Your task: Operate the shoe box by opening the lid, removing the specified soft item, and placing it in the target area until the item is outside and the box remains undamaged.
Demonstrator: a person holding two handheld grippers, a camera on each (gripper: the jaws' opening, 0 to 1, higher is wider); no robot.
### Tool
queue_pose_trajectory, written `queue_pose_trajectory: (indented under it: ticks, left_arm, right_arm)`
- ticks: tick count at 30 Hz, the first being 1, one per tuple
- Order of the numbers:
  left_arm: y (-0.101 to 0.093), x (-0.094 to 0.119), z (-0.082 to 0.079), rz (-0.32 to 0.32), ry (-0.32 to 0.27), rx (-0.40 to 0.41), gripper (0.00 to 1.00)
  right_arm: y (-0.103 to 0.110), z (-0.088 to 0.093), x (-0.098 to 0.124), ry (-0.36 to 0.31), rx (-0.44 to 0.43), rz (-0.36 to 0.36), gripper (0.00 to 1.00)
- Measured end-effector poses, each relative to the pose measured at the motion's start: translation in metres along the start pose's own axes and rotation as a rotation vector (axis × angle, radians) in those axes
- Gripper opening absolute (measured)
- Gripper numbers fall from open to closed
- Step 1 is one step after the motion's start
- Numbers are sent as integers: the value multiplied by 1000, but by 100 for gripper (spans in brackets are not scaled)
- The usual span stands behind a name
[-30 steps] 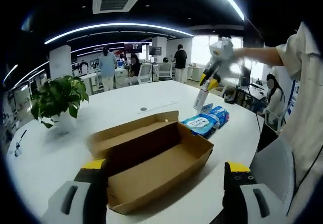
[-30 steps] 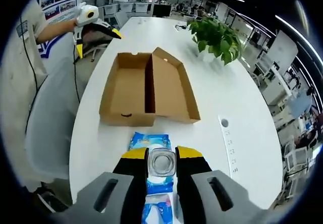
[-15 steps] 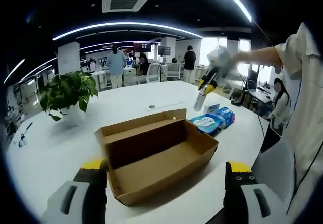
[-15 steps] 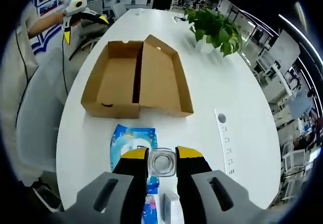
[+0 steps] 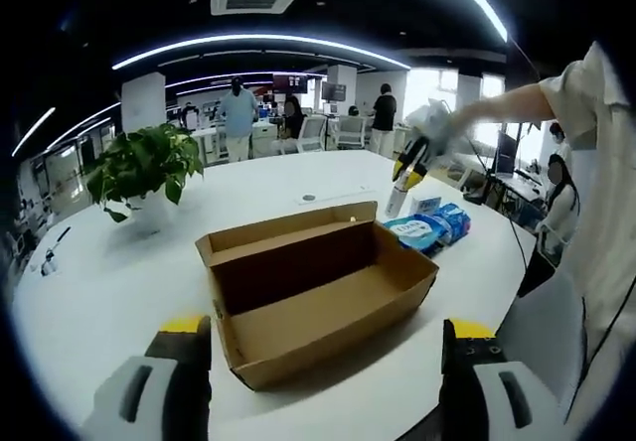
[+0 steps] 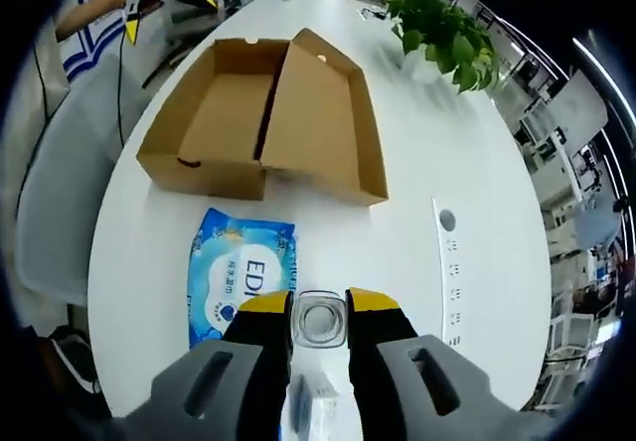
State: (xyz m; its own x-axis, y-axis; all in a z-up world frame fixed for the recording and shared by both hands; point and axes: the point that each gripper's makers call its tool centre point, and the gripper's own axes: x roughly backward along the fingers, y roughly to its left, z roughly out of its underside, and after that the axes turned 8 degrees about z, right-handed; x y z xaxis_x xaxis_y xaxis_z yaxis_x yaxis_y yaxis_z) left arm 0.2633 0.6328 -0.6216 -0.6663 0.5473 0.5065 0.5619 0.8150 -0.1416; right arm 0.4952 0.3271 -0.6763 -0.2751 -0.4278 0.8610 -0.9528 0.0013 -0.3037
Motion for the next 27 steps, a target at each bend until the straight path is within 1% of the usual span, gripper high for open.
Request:
queue_pose_trajectory:
  ticks: [5, 9, 21, 27]
  left_arm:
    - [2, -1, 3, -4, 3, 10, 98]
    - [3, -2, 6, -6, 13, 19, 98]
    - [4, -6, 14, -10, 40, 32, 97]
    - [6, -7, 17, -15, 47, 38, 97]
  right_arm:
    - [-1, 8, -7, 17, -7, -17, 18]
    - [-1, 10, -13, 22, -16, -27, 18]
    - [3, 12, -24, 27, -24, -58, 18]
    - [0, 11, -25, 15, -34, -53, 19]
